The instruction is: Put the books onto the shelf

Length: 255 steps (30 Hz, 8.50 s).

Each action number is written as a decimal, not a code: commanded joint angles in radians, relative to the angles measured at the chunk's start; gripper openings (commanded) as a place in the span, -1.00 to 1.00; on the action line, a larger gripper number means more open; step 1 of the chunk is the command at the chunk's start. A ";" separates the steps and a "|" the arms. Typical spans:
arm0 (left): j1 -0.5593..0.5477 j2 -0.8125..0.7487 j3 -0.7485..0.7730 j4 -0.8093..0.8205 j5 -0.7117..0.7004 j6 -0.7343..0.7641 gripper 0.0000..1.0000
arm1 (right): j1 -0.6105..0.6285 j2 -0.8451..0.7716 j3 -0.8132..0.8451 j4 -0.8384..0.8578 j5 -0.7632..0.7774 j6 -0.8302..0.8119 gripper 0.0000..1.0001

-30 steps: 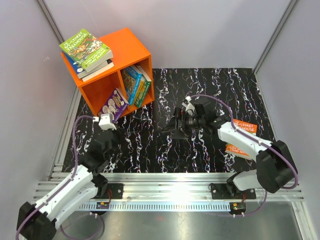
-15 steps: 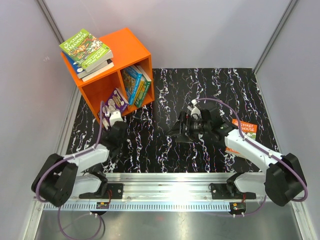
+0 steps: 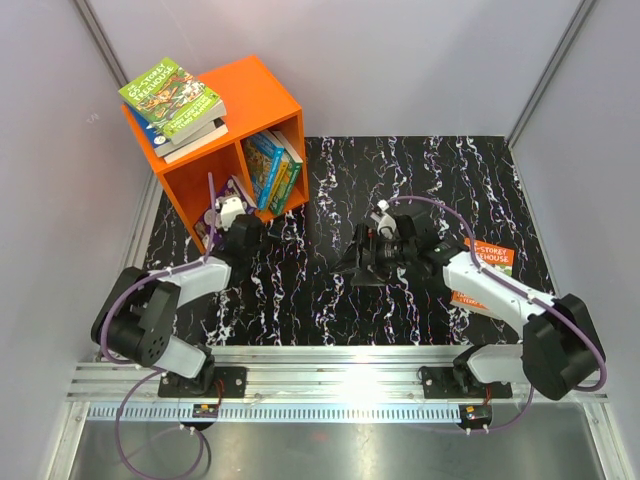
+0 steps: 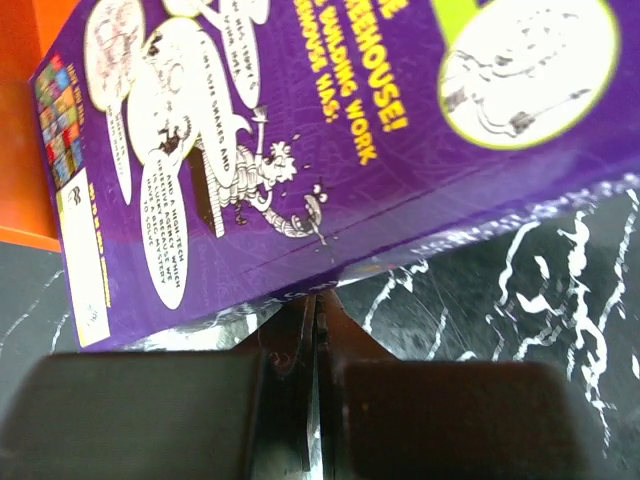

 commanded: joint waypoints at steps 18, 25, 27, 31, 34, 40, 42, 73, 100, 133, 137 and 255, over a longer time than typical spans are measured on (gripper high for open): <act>0.169 0.087 0.143 -0.083 0.026 -0.135 -1.00 | -0.097 0.050 0.065 -0.011 -0.088 -0.086 0.91; 0.172 0.047 0.086 -0.048 -0.002 -0.173 -1.00 | -0.098 0.039 0.065 -0.008 -0.096 -0.086 0.91; 0.172 0.027 0.073 -0.017 0.012 -0.157 -1.00 | -0.100 0.034 0.079 -0.023 -0.093 -0.096 0.91; 0.157 -0.047 0.020 0.011 0.044 -0.134 -1.00 | -0.112 0.019 0.139 -0.094 -0.056 -0.138 0.91; 0.120 -0.137 -0.006 -0.027 0.044 -0.135 -1.00 | -0.132 0.011 0.177 -0.146 -0.022 -0.159 0.93; -0.026 -0.349 -0.062 -0.150 0.056 -0.215 -1.00 | -0.254 -0.012 0.291 -0.381 0.230 -0.230 1.00; -0.108 -0.418 -0.076 -0.225 0.052 -0.235 -1.00 | -0.303 -0.009 0.314 -0.434 0.315 -0.245 1.00; -0.912 -0.691 -0.030 -0.828 -0.145 -0.693 -1.00 | -1.159 0.310 0.179 -0.490 0.803 -0.195 1.00; -0.981 -0.731 -0.041 -0.847 -0.231 -0.758 -0.01 | -0.858 0.223 0.027 -0.292 0.483 -0.242 -1.00; -0.185 -0.064 0.247 0.390 1.273 -0.502 0.98 | -0.460 -0.286 0.202 -0.171 -0.324 0.221 -1.00; -0.187 -0.019 0.275 0.428 1.296 -0.525 0.97 | -0.443 -0.311 0.104 0.028 -0.381 0.367 -1.00; -1.067 -0.780 0.864 -1.545 -0.333 -0.555 0.97 | 0.411 0.901 1.561 -0.163 0.855 -0.089 -1.00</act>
